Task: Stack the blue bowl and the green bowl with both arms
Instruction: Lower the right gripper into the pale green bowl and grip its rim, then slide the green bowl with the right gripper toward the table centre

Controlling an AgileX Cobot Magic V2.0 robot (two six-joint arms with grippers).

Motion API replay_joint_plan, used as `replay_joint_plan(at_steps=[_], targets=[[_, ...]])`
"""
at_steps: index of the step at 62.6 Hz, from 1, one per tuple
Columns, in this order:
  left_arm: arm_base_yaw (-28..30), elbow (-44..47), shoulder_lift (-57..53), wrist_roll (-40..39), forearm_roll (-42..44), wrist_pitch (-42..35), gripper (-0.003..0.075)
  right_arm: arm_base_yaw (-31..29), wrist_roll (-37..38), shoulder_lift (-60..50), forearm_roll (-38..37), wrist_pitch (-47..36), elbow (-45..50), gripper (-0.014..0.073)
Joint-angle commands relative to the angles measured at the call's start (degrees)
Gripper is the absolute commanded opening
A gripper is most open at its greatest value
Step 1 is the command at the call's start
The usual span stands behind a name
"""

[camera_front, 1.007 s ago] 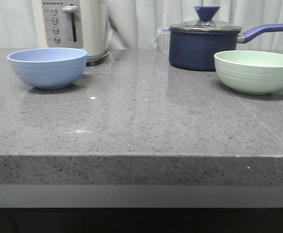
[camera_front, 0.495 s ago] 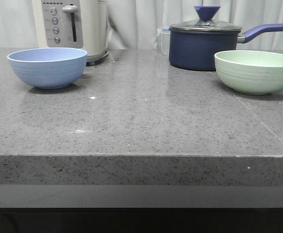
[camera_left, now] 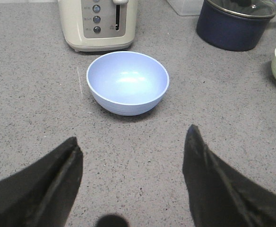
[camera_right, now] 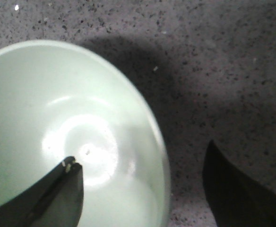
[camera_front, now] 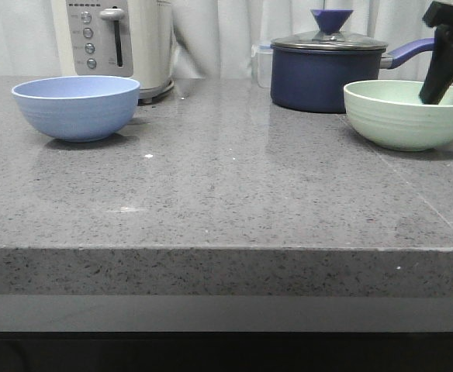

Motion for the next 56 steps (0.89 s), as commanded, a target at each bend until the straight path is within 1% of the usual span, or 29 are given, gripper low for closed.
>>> replay_joint_plan(at_steps=[1, 8, 11, 15, 26, 40, 50, 56], targets=[[-0.4, -1.5, 0.4, -0.1, -0.5, -3.8, 0.0459, -0.5, -2.3, -1.4, 3.5, -2.0, -2.0, 0.0444], [-0.4, -1.5, 0.4, -0.1, -0.5, -3.8, 0.0459, -0.5, -2.6, -1.2, 3.5, -2.4, -2.1, 0.0280], [-0.4, -1.5, 0.4, -0.1, -0.5, -3.8, 0.0459, -0.5, -2.7, -1.2, 3.0, -2.8, -2.2, 0.0223], [-0.4, -1.5, 0.4, -0.1, -0.5, -3.8, 0.0459, -0.5, -3.0, -1.2, 2.0, -2.8, -2.7, 0.0169], [-0.4, -1.5, 0.4, -0.1, -0.5, -3.8, 0.0459, -0.5, -3.0, -1.2, -0.9, -2.3, -3.5, 0.0074], [-0.4, -1.5, 0.4, -0.1, -0.5, -3.8, 0.0459, -0.4, -3.0, -1.8, -1.5, -1.5, -4.9, -0.0060], [-0.4, -1.5, 0.4, -0.1, -0.5, -3.6, 0.0459, 2.2, -3.1, -3.1, -1.7, 1.0, -8.1, -0.0062], [-0.4, -1.5, 0.4, -0.1, -0.5, -3.5, 0.0459, 7.1, -3.1, -2.9, -2.1, 2.2, -11.6, -0.0055]])
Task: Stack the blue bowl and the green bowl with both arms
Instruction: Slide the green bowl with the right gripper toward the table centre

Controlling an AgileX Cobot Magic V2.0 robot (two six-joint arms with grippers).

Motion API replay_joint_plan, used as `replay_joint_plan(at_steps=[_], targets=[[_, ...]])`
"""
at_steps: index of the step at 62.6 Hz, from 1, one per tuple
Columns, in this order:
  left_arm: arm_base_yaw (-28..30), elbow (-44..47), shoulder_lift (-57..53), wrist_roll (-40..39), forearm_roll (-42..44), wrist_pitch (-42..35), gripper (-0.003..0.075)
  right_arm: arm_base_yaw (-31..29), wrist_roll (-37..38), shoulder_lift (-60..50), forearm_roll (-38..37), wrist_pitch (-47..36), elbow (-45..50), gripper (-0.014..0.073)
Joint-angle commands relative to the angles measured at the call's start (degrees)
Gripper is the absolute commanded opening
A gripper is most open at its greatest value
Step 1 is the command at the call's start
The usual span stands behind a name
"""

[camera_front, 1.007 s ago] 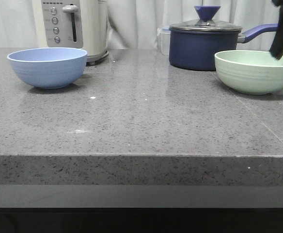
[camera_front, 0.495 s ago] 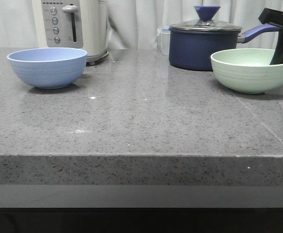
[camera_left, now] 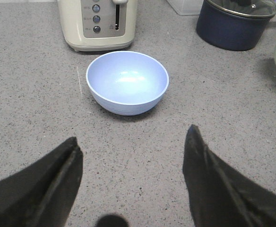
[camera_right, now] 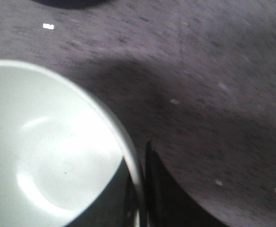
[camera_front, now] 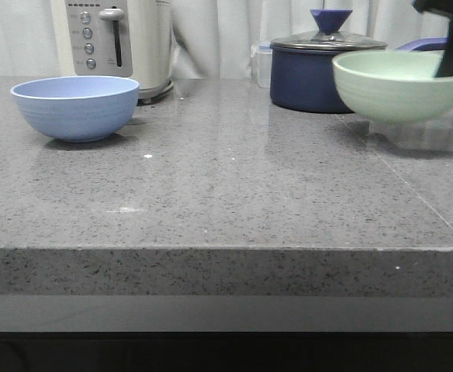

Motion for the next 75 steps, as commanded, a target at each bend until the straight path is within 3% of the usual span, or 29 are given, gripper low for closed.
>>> replay_joint_plan(at_steps=[1, 25, 46, 54, 67, 75], targets=[[-0.4, -1.5, 0.4, -0.1, -0.5, -3.5, 0.0459, 4.4, -0.7, -3.4, 1.2, -0.3, -5.1, -0.0055], [-0.4, -1.5, 0.4, -0.1, -0.5, -2.4, 0.0459, 20.5, 6.1, 4.8, -5.1, 2.2, -16.3, -0.0055], [-0.4, -1.5, 0.4, -0.1, -0.5, -2.4, 0.0459, 22.2, 7.0, 9.5, -5.3, 2.1, -17.4, -0.0047], [-0.4, -1.5, 0.4, -0.1, -0.5, -2.4, 0.0459, 22.2, 7.0, 9.5, -5.2, 2.2, -17.4, 0.0022], [-0.4, -1.5, 0.4, -0.1, -0.5, -2.4, 0.0459, 22.2, 7.0, 9.5, -5.2, 2.7, -17.4, 0.0258], [-0.4, -1.5, 0.4, -0.1, -0.5, -2.4, 0.0459, 22.2, 7.0, 9.3, -5.3, 1.0, -17.4, 0.0295]])
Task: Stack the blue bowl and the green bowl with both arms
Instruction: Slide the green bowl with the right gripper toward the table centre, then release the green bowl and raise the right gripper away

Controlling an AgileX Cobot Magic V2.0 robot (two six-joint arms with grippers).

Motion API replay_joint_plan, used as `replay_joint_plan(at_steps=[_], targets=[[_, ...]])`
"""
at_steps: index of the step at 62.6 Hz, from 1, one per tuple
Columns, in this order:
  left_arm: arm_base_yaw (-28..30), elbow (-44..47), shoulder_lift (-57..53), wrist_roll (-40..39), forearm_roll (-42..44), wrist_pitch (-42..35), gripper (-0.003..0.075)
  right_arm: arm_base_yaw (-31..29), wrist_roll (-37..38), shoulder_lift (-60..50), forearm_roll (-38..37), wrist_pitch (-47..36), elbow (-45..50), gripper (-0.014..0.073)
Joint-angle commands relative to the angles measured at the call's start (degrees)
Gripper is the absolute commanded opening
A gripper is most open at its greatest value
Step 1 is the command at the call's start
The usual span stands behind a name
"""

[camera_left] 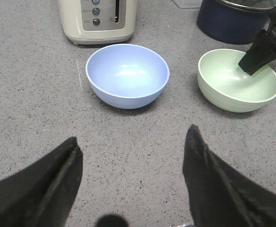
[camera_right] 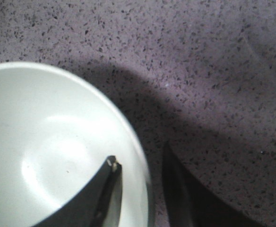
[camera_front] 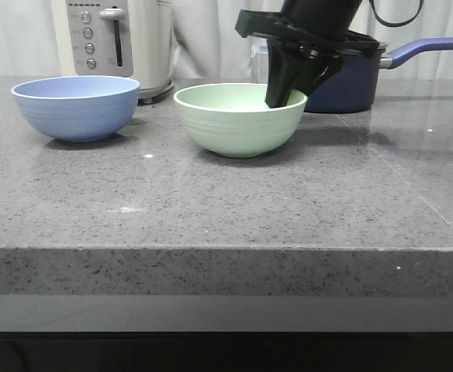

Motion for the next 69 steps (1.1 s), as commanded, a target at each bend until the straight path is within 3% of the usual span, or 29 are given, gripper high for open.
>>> replay_joint_plan(at_steps=[1, 24, 45, 51, 61, 69], targets=[[-0.4, -1.5, 0.4, -0.1, -0.5, -3.7, 0.0459, 0.0, 0.0, -3.7, 0.5, -2.9, -1.9, 0.0295], [-0.4, -1.5, 0.4, -0.1, -0.5, -2.7, 0.0459, -3.5, -0.6, -14.3, -2.1, -2.6, 1.3, 0.0293], [-0.4, -1.5, 0.4, -0.1, -0.5, -2.7, 0.0459, -7.7, -8.0, -29.4, 0.2, -12.4, 23.7, 0.0286], [-0.4, -1.5, 0.4, -0.1, -0.5, -2.7, 0.0459, -7.7, -12.9, -31.2, 3.8, -15.8, 29.1, 0.0205], [-0.4, -1.5, 0.4, -0.1, -0.5, -2.7, 0.0459, -7.7, -20.8, -30.4, 12.0, -19.5, 33.9, -0.0064], [-0.4, -1.5, 0.4, -0.1, -0.5, -2.7, 0.0459, -7.7, -27.6, -28.0, 18.7, -20.0, 34.2, -0.0063]])
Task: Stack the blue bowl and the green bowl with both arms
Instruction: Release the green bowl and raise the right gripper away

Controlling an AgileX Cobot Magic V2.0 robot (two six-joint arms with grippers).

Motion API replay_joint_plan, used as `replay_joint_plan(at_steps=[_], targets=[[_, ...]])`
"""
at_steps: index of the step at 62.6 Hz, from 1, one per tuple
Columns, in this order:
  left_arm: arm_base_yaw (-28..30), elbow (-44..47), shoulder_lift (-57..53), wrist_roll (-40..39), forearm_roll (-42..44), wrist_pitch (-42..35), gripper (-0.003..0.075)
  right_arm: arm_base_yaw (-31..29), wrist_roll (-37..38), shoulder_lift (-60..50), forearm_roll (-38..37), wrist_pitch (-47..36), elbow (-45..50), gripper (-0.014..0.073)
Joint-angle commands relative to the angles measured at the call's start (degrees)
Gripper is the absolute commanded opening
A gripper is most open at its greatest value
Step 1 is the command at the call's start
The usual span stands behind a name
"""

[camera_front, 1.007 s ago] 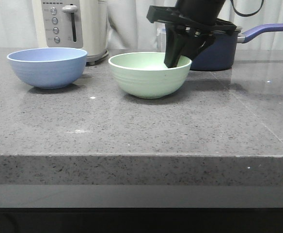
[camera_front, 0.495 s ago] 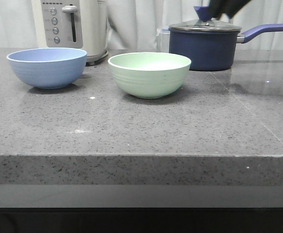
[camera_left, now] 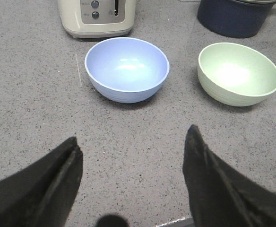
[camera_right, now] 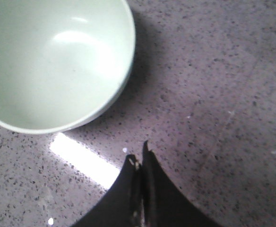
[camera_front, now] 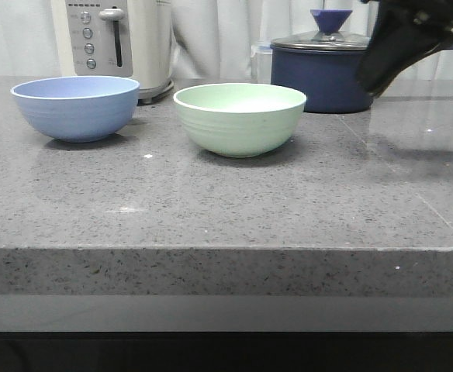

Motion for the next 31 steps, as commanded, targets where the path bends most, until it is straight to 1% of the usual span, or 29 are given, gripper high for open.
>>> replay_joint_plan(at_steps=[1, 4, 11, 31], targets=[[-0.4, -1.5, 0.4, -0.1, -0.5, -3.9, 0.0459, -0.4, -6.0, -0.3, 6.7, -3.5, -1.2, -0.0063], [-0.4, -1.5, 0.4, -0.1, -0.5, -3.9, 0.0459, -0.4, -8.4, 0.8, 9.5, -3.6, -1.2, -0.0063], [-0.4, -1.5, 0.4, -0.1, -0.5, -3.9, 0.0459, -0.4, -11.4, 2.5, 13.1, -3.7, -1.2, -0.0063], [-0.4, -1.5, 0.4, -0.1, -0.5, -3.9, 0.0459, -0.4, -11.4, 4.1, 13.6, -3.9, -1.2, -0.0063]])
